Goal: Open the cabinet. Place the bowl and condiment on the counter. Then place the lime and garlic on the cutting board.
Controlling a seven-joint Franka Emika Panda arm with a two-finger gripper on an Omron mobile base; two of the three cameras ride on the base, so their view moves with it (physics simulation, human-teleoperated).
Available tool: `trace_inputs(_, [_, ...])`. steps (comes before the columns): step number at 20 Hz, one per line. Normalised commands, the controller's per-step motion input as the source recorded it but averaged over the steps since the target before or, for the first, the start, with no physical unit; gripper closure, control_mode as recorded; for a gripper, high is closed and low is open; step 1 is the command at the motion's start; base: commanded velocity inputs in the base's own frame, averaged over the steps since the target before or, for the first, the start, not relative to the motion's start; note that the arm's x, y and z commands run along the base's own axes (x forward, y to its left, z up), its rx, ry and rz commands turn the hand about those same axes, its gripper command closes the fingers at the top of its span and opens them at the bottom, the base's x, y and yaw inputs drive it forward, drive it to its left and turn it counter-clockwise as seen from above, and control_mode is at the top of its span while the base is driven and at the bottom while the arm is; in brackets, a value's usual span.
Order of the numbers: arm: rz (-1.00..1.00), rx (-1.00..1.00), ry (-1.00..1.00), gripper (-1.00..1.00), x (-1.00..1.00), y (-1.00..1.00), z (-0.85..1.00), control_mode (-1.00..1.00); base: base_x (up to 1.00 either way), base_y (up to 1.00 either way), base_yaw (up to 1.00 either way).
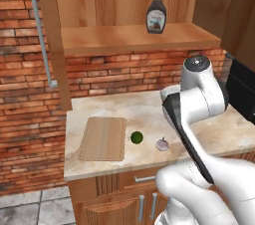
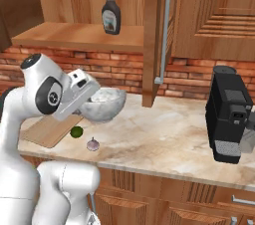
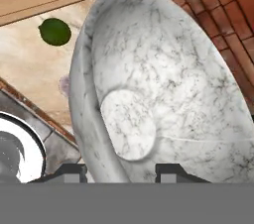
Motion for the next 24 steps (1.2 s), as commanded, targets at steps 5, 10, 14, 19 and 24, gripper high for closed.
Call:
trace_inputs(5, [0.15, -0.01, 0.06, 1.0, 0.83, -0.54, -0.63, -1.0, 0.0, 0.0, 0.0])
trace_inputs(10, [0.13, -0.05, 0.0, 1.0, 0.93, -0.25, -0.38, -1.0, 0.0, 0.0, 0.0])
trace_inputs(14, [0.12, -0.04, 0.0, 1.0, 1.0, -0.06, -0.51, -1.0, 0.0, 0.0, 0.0])
trace_inputs(19, [0.08, -0.01, 0.0, 1.0, 0.84, -0.09, -0.06, -1.0, 0.0, 0.0, 0.0])
trace_inputs(24, [0.07, 0.0, 0.02, 1.0, 0.73, -0.08, -0.07, -1.0, 0.0, 0.0, 0.0])
